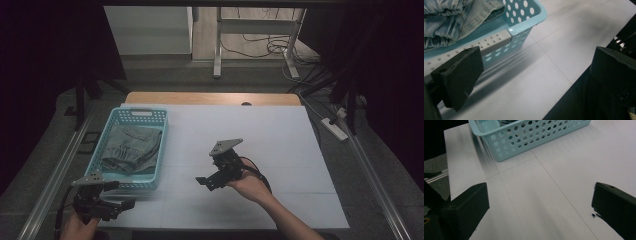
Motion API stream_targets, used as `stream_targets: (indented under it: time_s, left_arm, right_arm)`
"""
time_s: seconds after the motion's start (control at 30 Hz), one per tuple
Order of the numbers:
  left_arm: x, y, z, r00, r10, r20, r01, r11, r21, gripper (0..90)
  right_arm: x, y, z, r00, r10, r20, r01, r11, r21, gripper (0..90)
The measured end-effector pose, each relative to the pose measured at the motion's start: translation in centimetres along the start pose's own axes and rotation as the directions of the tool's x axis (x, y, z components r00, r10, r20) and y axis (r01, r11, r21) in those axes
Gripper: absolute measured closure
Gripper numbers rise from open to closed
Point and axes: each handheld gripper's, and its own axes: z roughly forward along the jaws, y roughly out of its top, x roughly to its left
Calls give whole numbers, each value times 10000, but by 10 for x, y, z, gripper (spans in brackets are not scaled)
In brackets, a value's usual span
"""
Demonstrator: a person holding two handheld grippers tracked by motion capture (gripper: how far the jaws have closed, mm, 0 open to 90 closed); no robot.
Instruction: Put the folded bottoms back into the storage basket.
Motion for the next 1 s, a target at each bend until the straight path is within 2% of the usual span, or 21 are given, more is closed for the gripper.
stream_targets:
  time_s: [0.5, 1.0]
  left_arm:
    - [0, 1, 1, 10000, 31, -47, -30, 10000, 89, 0]
    - [0, 0, 0, 10000, -3, -8, 3, 10000, 14, 0]
  right_arm:
    - [-4, -20, -28, 9982, 313, 505, -308, 9995, -118, 14]
    - [-8, -46, -51, 9926, 604, 1053, -614, 9981, 64, 12]
